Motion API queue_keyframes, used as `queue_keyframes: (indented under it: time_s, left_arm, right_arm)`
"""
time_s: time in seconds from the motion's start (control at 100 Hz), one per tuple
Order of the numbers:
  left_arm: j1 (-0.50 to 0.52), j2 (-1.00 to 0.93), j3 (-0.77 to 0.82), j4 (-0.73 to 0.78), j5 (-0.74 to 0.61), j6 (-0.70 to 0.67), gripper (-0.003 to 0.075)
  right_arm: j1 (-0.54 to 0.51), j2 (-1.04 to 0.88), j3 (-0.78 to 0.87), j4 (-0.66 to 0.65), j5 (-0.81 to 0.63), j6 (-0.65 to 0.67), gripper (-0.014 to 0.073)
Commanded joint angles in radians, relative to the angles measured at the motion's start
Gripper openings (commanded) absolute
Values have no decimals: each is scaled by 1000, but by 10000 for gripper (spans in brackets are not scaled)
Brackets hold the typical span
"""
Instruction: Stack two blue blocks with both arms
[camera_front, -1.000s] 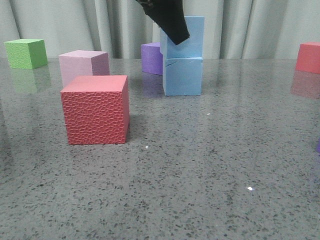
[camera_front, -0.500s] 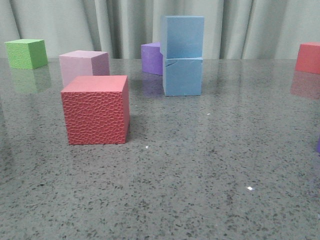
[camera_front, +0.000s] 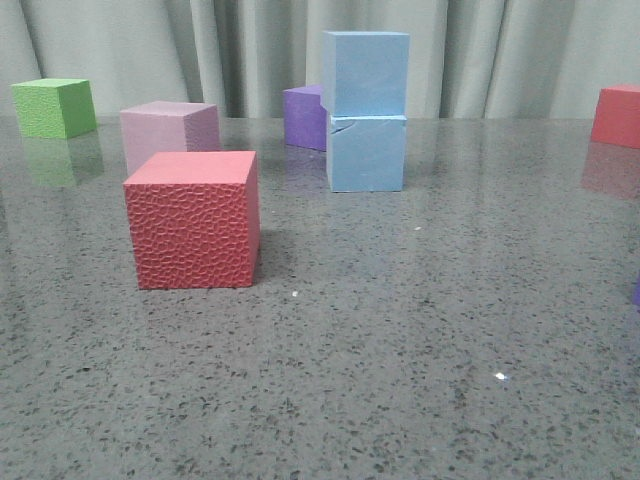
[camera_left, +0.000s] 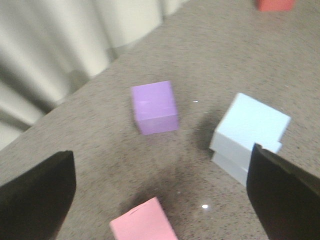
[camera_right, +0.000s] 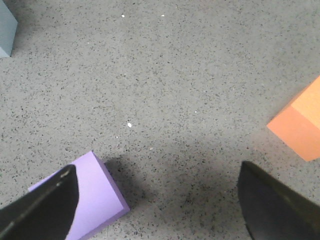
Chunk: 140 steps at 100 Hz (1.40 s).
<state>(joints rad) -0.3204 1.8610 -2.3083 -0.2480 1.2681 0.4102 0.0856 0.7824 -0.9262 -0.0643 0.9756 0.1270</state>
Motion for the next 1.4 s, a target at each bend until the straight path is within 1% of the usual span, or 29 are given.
queue_keyframes:
  time_s: [0.0,0.1,0.24,0.41,0.56,1.03,1.18,1.39]
  left_arm:
    - [34,-78,-23,-12,11,-59,659]
    - [60,-101,-23,-8,11,-73,656]
    - [73,-123,-19,-6,11,-73,627]
    - [77,-171,71,13,11,-73,619]
    - [89,-243,223,36,-22,-73,619]
    - [206,-603,781,51,-314,-90,619]
    - [230,-717,964,39,-402,-101,619]
    - [230,-876,1189,32,-447,-125,619]
  right_arm:
    - [-7,-3,-22,-7,-51,-11,635]
    - [-7,-3,-22,-7,-51,-11,635]
    - [-7,-3,-22,-7,-51,-11,635]
    - [-7,-3,-22,-7,-51,-11,635]
    - [-7,-3,-22,-7,-51,-11,635]
    - [-7,-3,-22,-7,-52,-10,635]
    - [-7,-3,-22,-7,-58,-10,635]
    - [-7,-3,-22,-6,-58,-10,635]
